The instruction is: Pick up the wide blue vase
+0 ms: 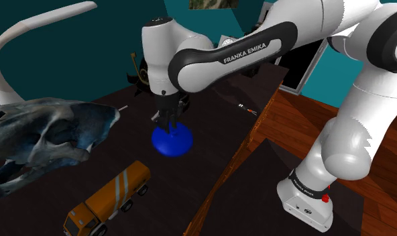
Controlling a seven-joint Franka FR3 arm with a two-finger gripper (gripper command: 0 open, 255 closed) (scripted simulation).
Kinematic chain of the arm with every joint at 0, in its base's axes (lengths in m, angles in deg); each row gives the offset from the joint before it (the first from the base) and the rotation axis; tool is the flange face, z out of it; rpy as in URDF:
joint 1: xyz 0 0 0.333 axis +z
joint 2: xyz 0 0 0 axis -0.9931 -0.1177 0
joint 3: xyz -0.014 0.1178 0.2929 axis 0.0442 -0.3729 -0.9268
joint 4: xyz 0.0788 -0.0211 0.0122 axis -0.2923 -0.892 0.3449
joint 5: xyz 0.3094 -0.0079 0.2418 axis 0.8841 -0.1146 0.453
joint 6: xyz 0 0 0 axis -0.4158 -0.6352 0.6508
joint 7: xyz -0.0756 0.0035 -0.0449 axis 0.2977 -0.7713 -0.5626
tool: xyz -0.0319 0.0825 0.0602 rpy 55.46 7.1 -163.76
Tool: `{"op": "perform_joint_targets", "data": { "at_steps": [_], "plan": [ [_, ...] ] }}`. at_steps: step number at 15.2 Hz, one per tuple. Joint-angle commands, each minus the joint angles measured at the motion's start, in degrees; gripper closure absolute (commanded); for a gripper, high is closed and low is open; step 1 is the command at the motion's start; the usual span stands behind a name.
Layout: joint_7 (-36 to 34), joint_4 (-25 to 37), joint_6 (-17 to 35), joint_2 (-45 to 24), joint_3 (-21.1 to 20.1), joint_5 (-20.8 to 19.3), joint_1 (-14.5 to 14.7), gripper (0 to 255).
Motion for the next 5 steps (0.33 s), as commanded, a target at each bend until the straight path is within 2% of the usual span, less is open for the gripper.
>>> {"op": "perform_joint_targets", "data": {
  "at_steps": [1, 5],
  "plan": [
    [0.24, 0.79, -1.38, 0.66, -0.09, 0.39, -0.02, 255],
    [0.53, 1.87, -2.9, 1.18, -0.14, 0.71, -0.06, 255]
  ]
}}
